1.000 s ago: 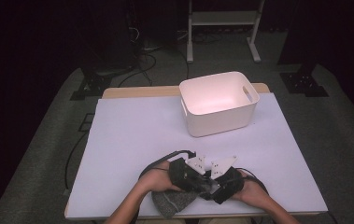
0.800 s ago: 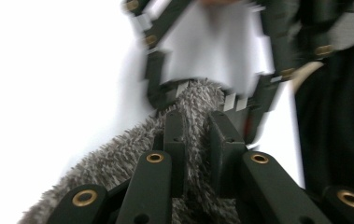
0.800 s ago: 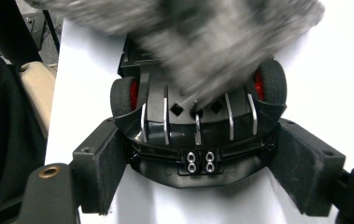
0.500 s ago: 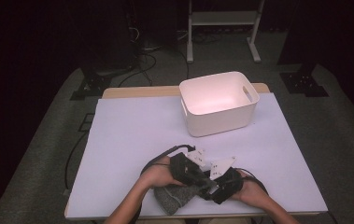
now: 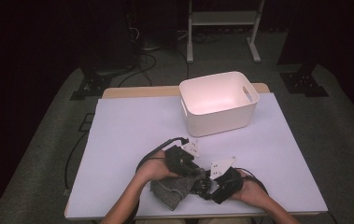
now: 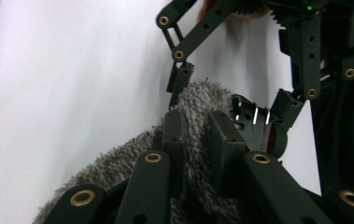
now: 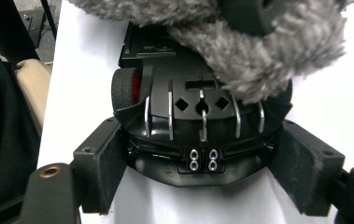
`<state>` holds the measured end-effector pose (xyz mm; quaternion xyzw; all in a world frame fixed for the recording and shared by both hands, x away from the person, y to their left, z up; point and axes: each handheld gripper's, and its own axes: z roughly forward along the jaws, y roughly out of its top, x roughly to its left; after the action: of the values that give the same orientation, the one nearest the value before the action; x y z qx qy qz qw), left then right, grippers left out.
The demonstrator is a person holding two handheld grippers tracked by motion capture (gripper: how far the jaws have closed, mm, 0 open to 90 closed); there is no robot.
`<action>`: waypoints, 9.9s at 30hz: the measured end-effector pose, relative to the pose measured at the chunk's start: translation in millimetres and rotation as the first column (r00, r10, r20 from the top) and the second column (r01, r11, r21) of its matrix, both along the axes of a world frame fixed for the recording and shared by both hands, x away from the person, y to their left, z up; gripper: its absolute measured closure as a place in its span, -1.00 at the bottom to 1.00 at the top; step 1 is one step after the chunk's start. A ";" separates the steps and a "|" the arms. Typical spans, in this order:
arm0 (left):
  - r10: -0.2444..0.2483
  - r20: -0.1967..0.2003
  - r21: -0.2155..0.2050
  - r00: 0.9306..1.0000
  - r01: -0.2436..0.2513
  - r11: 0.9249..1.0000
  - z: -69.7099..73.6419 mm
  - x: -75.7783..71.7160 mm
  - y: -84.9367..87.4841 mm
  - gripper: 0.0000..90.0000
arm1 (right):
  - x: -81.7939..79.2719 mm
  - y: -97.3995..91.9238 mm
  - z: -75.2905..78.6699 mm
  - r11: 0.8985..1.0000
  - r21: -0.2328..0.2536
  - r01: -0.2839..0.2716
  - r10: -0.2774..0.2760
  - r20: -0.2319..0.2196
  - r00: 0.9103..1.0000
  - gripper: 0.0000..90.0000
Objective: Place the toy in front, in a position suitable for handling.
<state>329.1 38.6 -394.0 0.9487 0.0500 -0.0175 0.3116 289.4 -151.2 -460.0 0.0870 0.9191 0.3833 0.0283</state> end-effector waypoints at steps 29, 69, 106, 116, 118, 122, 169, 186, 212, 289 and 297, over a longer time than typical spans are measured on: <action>0.152 -0.023 0.041 0.988 -0.151 0.988 -12.1 11.7 74.5 0.74 | 0.7 -0.9 -1.0 1.000 0.001 -0.010 0.010 0.013 1.000 -0.48; -0.023 -0.047 0.039 0.999 0.025 0.999 -5.8 -7.0 32.5 0.74 | 0.4 -2.1 -2.4 1.000 0.018 -0.008 0.008 0.007 1.000 -0.48; 0.030 -0.073 0.042 0.997 -0.027 0.999 -13.3 -13.2 70.3 0.73 | 2.0 -3.3 -3.5 0.999 0.025 -0.023 0.022 0.016 1.000 -0.48; 0.012 -0.082 0.022 0.997 -0.011 1.000 -13.9 -13.1 64.2 0.72 | 2.9 -3.1 -2.8 0.999 0.020 -0.026 0.026 0.007 1.000 -0.48; 0.002 -0.086 0.008 0.996 -0.001 1.000 -14.2 -13.3 60.6 0.72 | 4.7 -3.1 -2.4 0.999 0.013 -0.039 0.038 0.012 0.999 -0.48; -0.014 -0.091 -0.009 0.996 0.013 1.000 -14.1 -14.6 51.9 0.72 | 8.0 -3.4 -1.3 0.998 0.002 -0.058 0.058 0.008 0.998 -0.48; -0.015 -0.069 -0.029 0.998 0.013 1.000 -11.4 -19.0 37.0 0.70 | 41.2 0.3 11.4 0.995 0.097 0.037 -0.004 -0.318 0.948 -0.46; 0.114 -0.057 -0.042 0.992 -0.116 0.992 8.9 10.0 51.3 0.70 | 21.9 4.5 13.2 0.995 0.092 0.033 -0.012 -0.223 0.975 -0.35; 0.036 -0.121 -0.036 0.992 -0.041 0.999 5.2 -3.3 46.2 0.75 | -6.1 7.1 24.6 0.996 0.084 -0.023 0.022 0.012 1.000 -0.34; -0.109 0.002 0.042 0.994 0.108 0.993 24.8 -16.1 -25.3 0.83 | 4.4 -17.2 9.4 0.993 0.114 0.044 -0.041 -0.027 0.999 0.24; -0.054 -0.008 0.011 0.998 0.054 0.998 24.9 -11.1 -3.3 0.82 | 5.0 -16.4 9.6 0.992 0.113 0.049 -0.046 -0.029 0.999 0.24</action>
<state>318.0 35.3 -369.1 0.9515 0.0254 -0.0291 0.3053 294.4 -167.6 -450.4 0.1153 0.8936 0.4332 0.0204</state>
